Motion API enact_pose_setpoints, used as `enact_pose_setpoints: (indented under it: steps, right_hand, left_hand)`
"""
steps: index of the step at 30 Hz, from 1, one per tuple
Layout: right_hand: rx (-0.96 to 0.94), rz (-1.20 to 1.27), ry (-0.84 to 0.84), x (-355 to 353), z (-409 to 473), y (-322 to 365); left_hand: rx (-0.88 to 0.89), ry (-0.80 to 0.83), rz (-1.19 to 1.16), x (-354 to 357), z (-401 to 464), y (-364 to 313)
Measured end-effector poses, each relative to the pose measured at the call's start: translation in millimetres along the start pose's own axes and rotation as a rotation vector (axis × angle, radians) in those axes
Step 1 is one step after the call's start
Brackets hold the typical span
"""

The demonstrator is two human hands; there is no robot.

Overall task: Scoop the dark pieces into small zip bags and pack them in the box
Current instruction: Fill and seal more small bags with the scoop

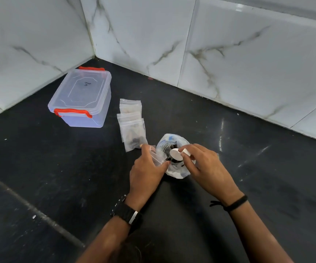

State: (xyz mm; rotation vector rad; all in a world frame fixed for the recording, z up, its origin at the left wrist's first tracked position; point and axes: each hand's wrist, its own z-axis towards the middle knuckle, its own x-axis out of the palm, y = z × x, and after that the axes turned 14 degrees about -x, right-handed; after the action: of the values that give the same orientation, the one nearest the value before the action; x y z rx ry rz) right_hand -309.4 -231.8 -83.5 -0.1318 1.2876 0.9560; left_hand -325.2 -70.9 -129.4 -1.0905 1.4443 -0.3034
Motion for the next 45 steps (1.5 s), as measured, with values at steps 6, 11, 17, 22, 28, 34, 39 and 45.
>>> enact_pose_setpoints:
  steps: [6, 11, 17, 22, 28, 34, 39, 45]
  right_hand:
    - [-0.035, -0.037, 0.019, 7.7, -0.7, -6.4]
    - [0.053, -0.008, -0.032, 14.6, 1.0, -11.0]
    - [0.155, 0.022, -0.07, 16.0, 2.6, -12.8]
    - [0.182, 0.005, -0.06, 20.1, 4.7, -7.1]
    - [0.249, 0.069, -0.122, 25.2, 10.1, -7.4]
    - [0.54, 0.529, -0.287, 24.2, 8.0, -6.9]
    - [0.505, 0.444, -0.283, 27.6, 5.5, -4.0]
    - [0.6, 0.507, -0.358, 28.7, 9.3, -3.7]
  left_hand:
    - [0.01, 0.032, -0.236, 0.0, 10.5, -2.6]
    - [-0.05, 0.054, -0.266, 4.8, 9.0, -4.1]
    - [-0.16, 0.243, -0.375, 9.6, 15.1, -5.6]
    - [-0.177, 0.315, -0.573, 12.9, 17.4, -6.0]
    - [-0.168, 0.29, -0.645, 15.9, 17.7, -1.1]
    - [-0.163, 0.252, -0.565, 15.0, 22.2, 3.9]
    - [-0.202, 0.329, -0.606, 15.3, 23.2, 3.4]
    - [-0.176, 0.297, -0.594, 13.6, 22.7, 4.8]
